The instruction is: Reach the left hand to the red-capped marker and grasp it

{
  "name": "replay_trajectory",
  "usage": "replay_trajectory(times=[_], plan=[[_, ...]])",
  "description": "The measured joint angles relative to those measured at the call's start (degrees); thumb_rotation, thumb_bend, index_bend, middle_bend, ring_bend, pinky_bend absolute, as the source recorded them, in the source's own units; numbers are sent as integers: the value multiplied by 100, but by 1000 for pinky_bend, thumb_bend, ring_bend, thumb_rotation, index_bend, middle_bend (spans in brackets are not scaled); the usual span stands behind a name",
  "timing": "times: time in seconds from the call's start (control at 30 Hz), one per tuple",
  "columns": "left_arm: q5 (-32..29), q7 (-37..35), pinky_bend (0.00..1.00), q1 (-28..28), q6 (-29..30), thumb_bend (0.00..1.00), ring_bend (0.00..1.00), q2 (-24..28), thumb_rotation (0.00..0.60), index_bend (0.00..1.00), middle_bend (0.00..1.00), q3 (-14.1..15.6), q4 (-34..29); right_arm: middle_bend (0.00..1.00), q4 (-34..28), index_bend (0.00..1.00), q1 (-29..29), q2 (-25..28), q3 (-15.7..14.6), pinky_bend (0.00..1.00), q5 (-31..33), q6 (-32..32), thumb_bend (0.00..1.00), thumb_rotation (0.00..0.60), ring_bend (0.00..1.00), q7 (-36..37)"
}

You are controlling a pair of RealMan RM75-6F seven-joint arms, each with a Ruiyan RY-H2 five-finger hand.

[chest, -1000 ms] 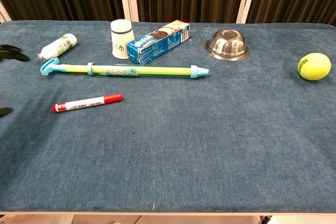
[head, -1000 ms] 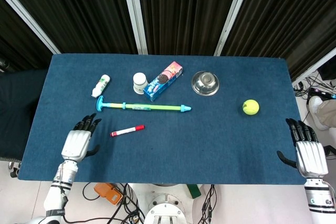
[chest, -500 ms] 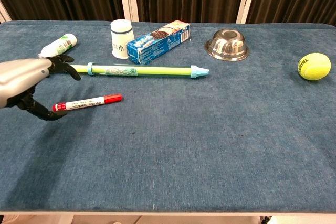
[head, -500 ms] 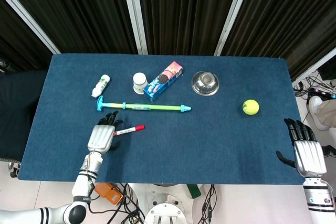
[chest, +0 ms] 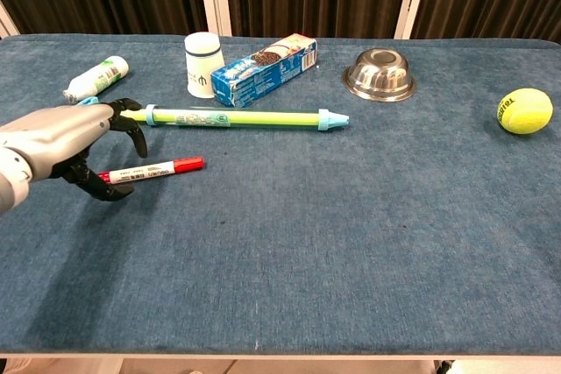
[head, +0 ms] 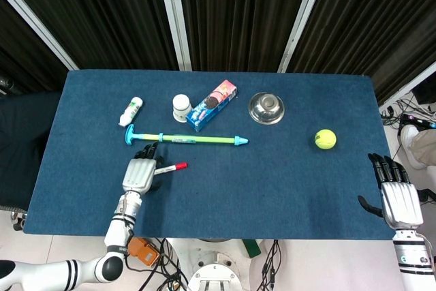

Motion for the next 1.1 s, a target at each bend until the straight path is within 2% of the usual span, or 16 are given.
replay_trajectory(times=[0.5,0.73,0.83,1.1], plan=[[-187,-142,169,-212,-63,301,0,-120,600,444,0,6,390,149,-6,72,18,0,-13,152,-3,-37,319,600,126,-15],[-128,-314,169,-239,-58,424,0,-145,600,532,0,38,475,148,-9,72,17,10,-23,146,-26,-33,319,600,127,33],[-78,-402,169,-252,-62,466,0,-139,600,539,0,62,525,148,-7,72,21,18,-31,143,-34,-45,319,600,126,64],[11,-516,169,-205,67,484,0,68,600,540,0,78,387,148,-3,72,23,19,-39,142,-63,-33,319,600,126,82]])
